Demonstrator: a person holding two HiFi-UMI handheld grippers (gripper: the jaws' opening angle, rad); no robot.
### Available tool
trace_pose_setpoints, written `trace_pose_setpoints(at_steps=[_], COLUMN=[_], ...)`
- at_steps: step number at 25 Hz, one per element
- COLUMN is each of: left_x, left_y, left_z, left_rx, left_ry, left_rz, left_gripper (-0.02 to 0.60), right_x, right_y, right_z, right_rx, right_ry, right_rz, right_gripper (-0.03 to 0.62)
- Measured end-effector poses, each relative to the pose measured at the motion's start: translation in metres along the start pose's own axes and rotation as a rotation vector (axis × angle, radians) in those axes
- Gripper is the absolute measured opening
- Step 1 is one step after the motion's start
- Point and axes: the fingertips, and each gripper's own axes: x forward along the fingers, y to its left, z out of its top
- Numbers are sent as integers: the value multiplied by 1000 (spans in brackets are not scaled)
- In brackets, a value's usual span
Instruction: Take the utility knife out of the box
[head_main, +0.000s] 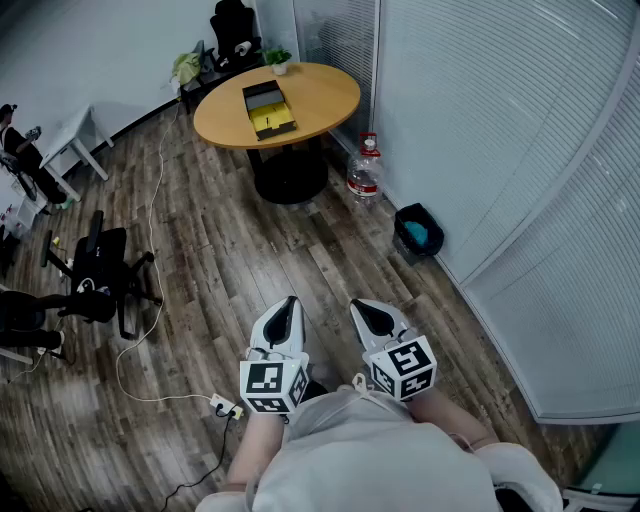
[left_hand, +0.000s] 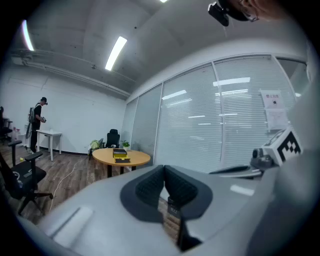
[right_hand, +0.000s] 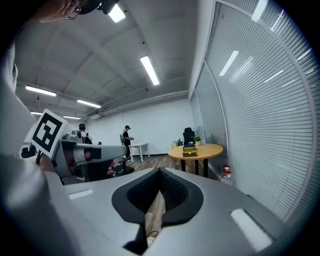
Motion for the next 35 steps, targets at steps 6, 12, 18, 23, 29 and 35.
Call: trace_pose_setpoints(at_steps=[6,12,18,23,29,35], left_x=[6,24,58,87,125,162], left_y=[10,35,74,123,200,291], left_z=[-8,-12,-12,-5,3,21], left_rx=[-15,-40,-60,-86,-98,-93], left_ry=[16,36,64,73,74,77], left_rz=[4,-1,-9,2,15,8], left_gripper=[6,6,6,6,6,6], right_x=[7,32,80,131,211,305], right_y=[-3,-9,-20,-22,-24,3], right_z=[-7,-8,-2,9,22,45], right_rx=[18,61,95,93,100,148], right_ry=[20,30,55,85,116,119], right_rz=[-15,-39,-61,-67,-81,-23], right_gripper=[0,0,0,0,0,0])
